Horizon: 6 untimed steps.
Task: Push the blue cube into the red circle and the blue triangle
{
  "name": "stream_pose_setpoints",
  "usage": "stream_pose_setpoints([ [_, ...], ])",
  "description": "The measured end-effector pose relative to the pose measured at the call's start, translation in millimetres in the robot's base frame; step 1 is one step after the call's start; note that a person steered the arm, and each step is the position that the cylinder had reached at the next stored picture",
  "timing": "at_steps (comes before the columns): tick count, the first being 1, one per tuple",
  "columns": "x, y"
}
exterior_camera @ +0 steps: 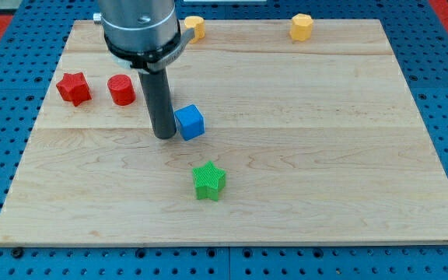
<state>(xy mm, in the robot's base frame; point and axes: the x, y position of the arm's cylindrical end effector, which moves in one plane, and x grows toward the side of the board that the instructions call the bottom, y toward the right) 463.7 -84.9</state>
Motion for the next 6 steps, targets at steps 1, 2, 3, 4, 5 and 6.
stream_pose_setpoints([
  [1, -0.6, 33.2],
  [2, -34.5, 64.2],
  [3, -76.1, 47.1],
  [4, -78.6, 124.8],
  [5, -122.0, 139.4],
  [6, -114.2, 63.9],
])
